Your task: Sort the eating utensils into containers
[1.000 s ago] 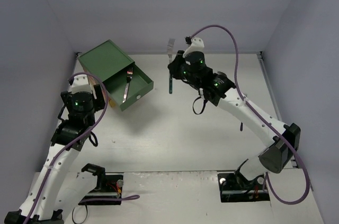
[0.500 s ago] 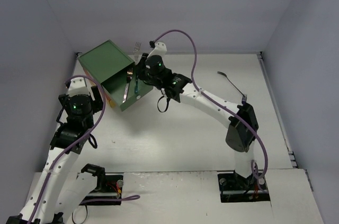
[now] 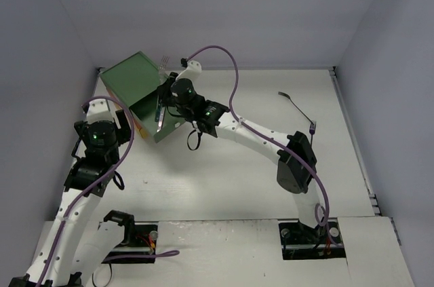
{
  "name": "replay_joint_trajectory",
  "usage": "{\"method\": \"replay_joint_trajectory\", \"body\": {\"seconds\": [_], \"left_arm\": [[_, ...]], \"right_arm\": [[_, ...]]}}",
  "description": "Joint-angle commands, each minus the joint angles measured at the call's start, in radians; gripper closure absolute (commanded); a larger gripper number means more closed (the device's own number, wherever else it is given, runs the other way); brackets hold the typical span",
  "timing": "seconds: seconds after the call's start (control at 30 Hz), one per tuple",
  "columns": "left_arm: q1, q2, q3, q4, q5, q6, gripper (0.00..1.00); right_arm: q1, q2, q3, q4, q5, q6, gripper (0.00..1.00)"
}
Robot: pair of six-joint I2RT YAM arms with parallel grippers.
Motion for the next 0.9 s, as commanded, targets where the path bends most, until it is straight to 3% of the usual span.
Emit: {"method": "replay_joint_trajectory", "body": {"seconds": [0.0, 0.27, 0.53, 0.87], "left_arm": [[0.012, 0.008, 0.014, 0.069, 0.01, -0.016, 0.24], [0.015, 0.016, 0.015, 0.069, 0.027, -0.016, 0.24], [0.015, 0.02, 0.015, 0.067, 0.03, -0.016, 0.24], [0.016, 0.02, 0.015, 0.067, 0.026, -0.016, 0.24]], "right_arm": [[0.016, 0.002, 0.042, 0.105, 0.061, 0.044, 0.97], [0.033, 0.006, 0.003, 0.105, 0.045, 0.053, 0.9], [0.034, -0.014, -0.039, 0.104, 0.043, 0.052, 0.77], [0.035, -0.044, -0.05, 0.101, 0.063, -0.021, 0.7]]}}
